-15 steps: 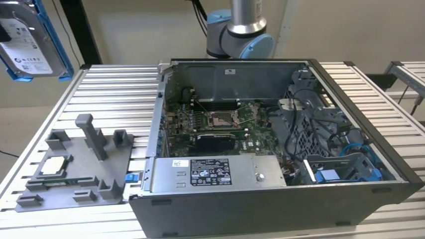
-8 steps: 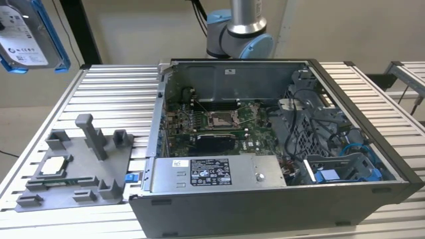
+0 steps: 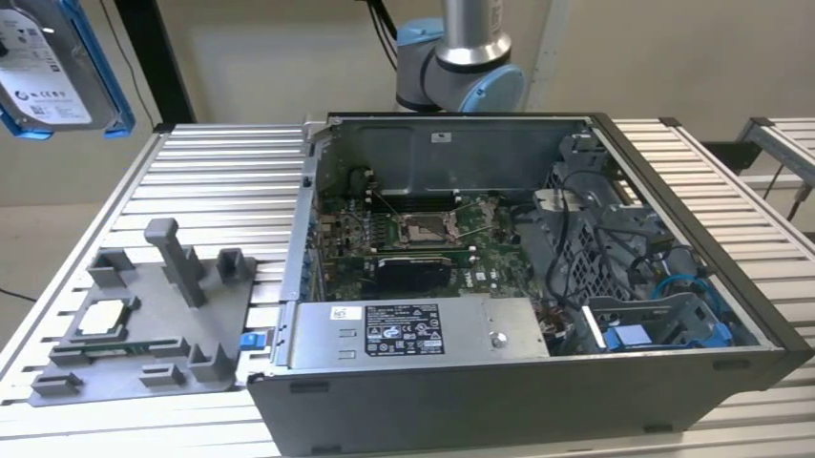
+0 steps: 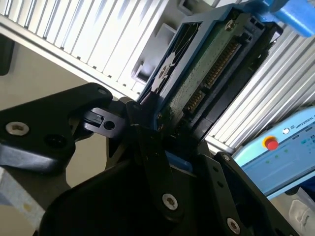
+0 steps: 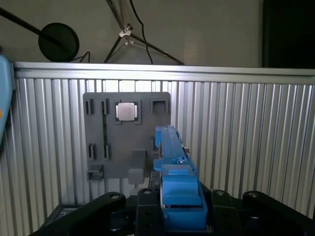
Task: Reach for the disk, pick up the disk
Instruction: 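Pick up the disk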
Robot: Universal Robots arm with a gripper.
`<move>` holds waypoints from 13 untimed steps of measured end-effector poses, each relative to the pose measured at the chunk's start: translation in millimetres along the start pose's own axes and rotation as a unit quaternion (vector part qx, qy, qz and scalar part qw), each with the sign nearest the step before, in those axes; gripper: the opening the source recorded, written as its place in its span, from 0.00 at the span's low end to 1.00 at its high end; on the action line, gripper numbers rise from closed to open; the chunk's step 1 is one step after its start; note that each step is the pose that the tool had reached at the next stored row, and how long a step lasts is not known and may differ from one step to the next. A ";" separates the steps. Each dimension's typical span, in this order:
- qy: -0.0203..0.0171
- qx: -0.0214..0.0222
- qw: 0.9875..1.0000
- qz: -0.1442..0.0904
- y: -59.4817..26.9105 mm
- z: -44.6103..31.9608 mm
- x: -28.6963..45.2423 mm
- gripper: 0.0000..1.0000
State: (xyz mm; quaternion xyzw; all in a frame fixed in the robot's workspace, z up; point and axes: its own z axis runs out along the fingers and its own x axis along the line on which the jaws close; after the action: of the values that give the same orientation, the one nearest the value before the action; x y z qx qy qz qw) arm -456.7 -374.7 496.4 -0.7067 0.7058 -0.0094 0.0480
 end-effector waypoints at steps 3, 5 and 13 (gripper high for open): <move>0.000 0.000 1.000 0.000 -2.0 0.1 0.0 0.00; 0.000 0.000 1.000 0.000 -4.3 0.2 0.0 0.00; 0.000 0.000 1.000 0.000 -13.8 1.0 0.0 0.00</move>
State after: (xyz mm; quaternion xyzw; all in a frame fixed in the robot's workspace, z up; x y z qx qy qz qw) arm -442.9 -374.7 496.5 -0.7067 0.7058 -0.0094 0.0479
